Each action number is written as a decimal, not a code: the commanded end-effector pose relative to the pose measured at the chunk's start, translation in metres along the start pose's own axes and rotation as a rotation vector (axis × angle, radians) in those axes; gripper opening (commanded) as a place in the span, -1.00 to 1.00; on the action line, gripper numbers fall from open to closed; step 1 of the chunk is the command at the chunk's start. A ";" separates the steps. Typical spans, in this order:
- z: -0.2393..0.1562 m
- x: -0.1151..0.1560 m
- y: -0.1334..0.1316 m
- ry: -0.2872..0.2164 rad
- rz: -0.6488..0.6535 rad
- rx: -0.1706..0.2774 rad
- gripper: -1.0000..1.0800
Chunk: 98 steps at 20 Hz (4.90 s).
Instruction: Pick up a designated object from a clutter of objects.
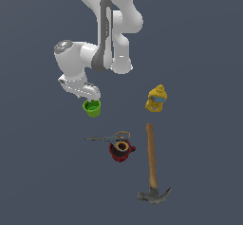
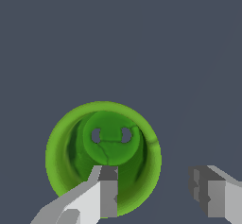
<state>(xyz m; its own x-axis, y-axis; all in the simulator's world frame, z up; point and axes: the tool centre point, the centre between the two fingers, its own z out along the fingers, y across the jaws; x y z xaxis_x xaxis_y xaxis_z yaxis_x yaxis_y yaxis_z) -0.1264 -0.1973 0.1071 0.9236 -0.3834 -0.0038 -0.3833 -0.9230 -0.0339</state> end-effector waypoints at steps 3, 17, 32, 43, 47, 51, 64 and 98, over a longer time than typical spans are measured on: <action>0.006 -0.005 0.008 0.001 0.015 -0.003 0.23; 0.034 -0.006 0.008 0.001 0.016 -0.004 0.23; 0.035 -0.005 0.008 0.002 0.016 -0.003 -1.00; 0.014 -0.010 -0.016 0.002 0.016 -0.003 -1.00; -0.002 -0.014 -0.034 0.002 0.016 -0.004 -1.00; -0.023 -0.020 -0.057 0.002 0.017 -0.006 -1.00; -0.119 -0.042 -0.163 0.004 0.018 -0.012 -1.00; -0.331 -0.081 -0.404 0.001 0.016 -0.003 -1.00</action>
<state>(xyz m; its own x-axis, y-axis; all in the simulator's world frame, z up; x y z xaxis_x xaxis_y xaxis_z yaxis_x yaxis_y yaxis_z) -0.0514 0.1924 0.4470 0.9177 -0.3973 -0.0049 -0.3972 -0.9173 -0.0291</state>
